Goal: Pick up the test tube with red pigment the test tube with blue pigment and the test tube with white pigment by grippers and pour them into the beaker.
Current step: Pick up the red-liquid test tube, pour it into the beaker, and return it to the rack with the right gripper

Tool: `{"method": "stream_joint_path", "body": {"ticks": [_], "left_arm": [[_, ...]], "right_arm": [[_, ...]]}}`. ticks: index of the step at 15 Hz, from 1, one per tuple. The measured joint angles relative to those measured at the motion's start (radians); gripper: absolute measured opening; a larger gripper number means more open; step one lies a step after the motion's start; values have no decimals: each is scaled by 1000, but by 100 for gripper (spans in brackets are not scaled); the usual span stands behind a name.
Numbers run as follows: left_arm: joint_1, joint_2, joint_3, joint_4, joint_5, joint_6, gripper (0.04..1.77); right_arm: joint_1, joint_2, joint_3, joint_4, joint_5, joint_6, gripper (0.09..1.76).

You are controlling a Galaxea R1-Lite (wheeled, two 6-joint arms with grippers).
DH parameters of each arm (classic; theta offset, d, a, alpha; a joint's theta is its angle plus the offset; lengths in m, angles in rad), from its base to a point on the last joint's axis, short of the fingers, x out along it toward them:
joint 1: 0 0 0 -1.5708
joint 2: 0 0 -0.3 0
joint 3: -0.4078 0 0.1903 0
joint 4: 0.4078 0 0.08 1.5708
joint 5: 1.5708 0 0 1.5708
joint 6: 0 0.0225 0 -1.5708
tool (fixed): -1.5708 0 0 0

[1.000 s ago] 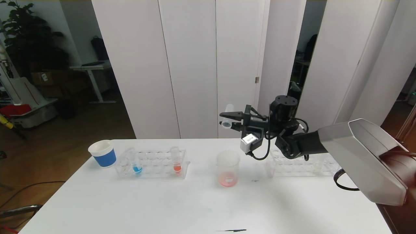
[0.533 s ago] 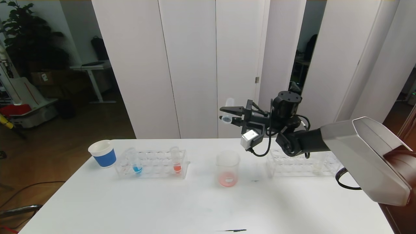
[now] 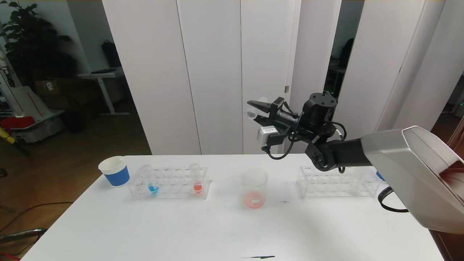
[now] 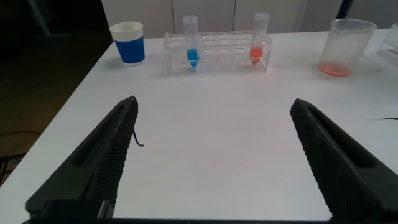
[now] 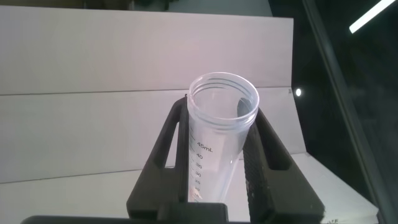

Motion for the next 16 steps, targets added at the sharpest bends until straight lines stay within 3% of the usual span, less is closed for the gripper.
{"method": "stream_joint_path", "body": {"ticks": [10,13,16], "left_arm": [[0,0,0,0,0,0,175],[0,0,0,0,0,0,175],[0,0,0,0,0,0,175]], "right_arm": [[47,-65,64,-46,-731,926,57],[51,-86,84,59,-925,1160,57],[51,-106,100,158,-1071,1298,57]]}}
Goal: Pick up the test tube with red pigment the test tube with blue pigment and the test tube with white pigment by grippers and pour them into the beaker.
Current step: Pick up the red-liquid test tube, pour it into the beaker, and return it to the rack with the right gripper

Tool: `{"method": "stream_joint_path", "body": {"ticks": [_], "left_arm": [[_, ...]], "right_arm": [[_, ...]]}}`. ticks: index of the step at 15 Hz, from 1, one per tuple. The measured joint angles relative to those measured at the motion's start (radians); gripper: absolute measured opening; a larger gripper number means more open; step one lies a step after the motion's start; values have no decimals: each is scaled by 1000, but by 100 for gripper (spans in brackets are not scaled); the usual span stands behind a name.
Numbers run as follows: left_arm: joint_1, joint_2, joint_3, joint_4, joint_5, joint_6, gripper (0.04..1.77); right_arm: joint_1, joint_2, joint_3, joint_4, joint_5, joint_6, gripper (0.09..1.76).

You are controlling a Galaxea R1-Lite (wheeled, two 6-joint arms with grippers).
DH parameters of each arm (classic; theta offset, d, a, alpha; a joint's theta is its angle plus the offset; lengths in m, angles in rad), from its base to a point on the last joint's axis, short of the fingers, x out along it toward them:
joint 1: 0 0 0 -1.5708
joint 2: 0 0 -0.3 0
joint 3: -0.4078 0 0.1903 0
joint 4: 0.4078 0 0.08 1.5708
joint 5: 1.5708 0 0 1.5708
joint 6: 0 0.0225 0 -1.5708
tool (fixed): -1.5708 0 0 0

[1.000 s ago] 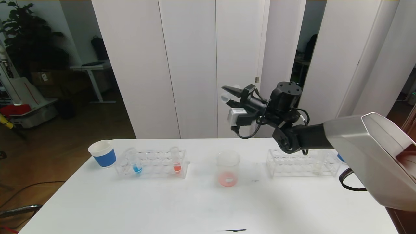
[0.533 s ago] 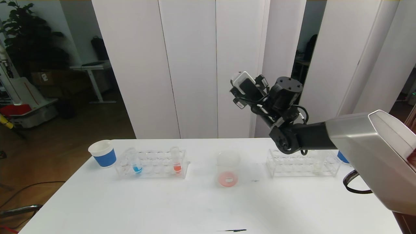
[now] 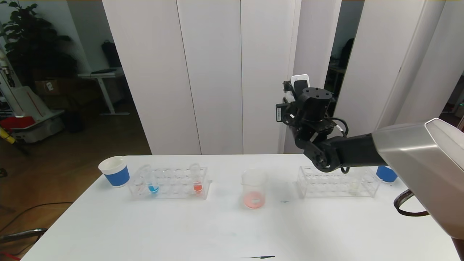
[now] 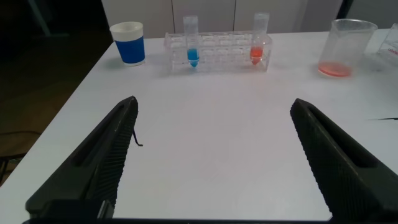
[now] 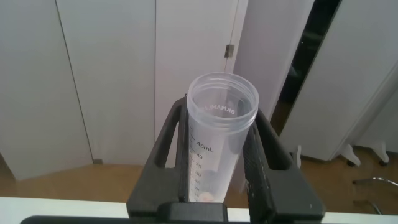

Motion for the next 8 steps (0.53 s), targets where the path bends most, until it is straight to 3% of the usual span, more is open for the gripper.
{"method": "stream_joint_path", "body": {"ticks": [3,8], "left_arm": [[0,0,0,0,0,0,175],[0,0,0,0,0,0,175]], "right_arm": [[4,-17,57,4,-22,42,57],[-19,-56,96,-81,-99,7,57]]}}
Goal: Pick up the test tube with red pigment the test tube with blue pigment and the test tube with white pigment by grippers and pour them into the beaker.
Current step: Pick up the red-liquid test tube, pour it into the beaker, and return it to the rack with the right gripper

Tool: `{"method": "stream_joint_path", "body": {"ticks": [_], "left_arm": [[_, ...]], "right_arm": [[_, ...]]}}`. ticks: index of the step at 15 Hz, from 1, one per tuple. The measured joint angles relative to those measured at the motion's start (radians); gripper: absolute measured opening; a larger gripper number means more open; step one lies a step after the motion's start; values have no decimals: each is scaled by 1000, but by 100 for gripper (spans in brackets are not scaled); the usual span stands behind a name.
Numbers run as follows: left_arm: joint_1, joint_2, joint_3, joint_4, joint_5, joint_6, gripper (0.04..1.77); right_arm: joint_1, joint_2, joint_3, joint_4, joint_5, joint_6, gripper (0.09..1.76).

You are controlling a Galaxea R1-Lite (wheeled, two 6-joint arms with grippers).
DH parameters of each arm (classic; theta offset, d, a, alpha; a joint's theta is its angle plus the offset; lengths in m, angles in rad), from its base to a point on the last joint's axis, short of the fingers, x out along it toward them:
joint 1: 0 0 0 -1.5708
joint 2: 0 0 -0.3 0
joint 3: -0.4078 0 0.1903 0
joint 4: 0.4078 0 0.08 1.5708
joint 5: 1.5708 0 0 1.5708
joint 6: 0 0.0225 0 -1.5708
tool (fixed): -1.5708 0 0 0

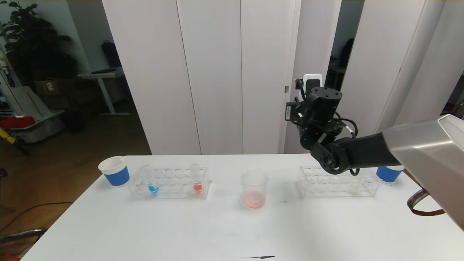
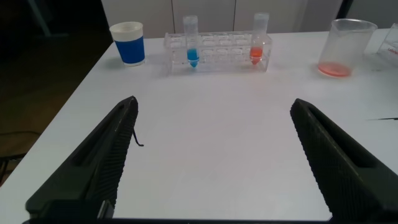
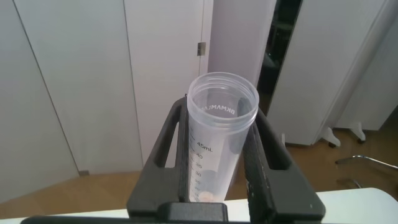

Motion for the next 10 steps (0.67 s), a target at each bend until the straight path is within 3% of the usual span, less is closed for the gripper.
{"method": "stream_joint_path", "body": {"ticks": [5,10], "left_arm": [[0,0,0,0,0,0,175],[0,0,0,0,0,0,175]], "right_arm": [[-79,-71,30,-76,-26,-56,57],[-267,-177,68,-77,17,-51,57]]}}
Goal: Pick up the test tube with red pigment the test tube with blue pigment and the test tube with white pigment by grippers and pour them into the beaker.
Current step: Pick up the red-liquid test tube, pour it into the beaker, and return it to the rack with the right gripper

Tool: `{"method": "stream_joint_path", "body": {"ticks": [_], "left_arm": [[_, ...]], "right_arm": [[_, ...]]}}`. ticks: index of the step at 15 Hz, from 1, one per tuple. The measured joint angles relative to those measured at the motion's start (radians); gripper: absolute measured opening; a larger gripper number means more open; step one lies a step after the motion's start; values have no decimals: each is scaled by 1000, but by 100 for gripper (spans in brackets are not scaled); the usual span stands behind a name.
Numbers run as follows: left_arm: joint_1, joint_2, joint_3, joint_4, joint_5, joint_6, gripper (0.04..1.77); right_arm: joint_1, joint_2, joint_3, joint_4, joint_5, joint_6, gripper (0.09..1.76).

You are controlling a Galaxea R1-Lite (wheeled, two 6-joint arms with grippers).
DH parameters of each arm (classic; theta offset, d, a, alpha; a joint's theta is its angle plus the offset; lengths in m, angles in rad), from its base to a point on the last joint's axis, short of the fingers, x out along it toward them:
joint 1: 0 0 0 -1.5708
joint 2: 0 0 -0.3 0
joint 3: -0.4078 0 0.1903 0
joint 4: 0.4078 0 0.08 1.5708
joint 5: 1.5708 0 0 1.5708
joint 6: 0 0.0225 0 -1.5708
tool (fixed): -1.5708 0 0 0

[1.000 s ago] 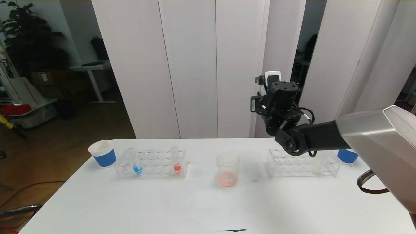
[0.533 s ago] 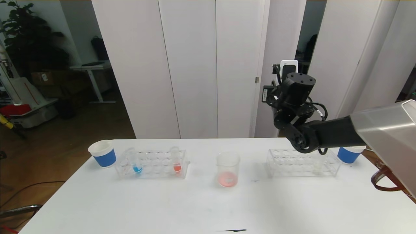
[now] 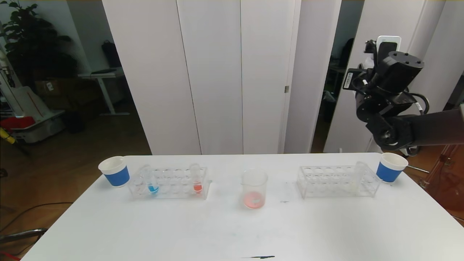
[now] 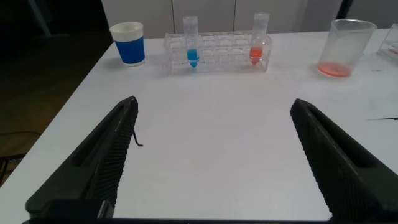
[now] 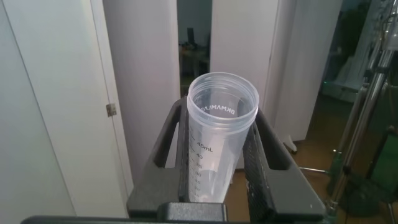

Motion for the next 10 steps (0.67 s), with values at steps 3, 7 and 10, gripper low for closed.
{"method": "stream_joint_path", "body": {"ticks": [3,7,10], "left_arm": [[0,0,0,0,0,0,175],[0,0,0,0,0,0,175],[0,0,0,0,0,0,175]], "right_arm": [[-130,-63,45,0,49,27,57],[-266,-101,128,0,69,152,57],[-330,-94,204,-5,87,220,57]]}}
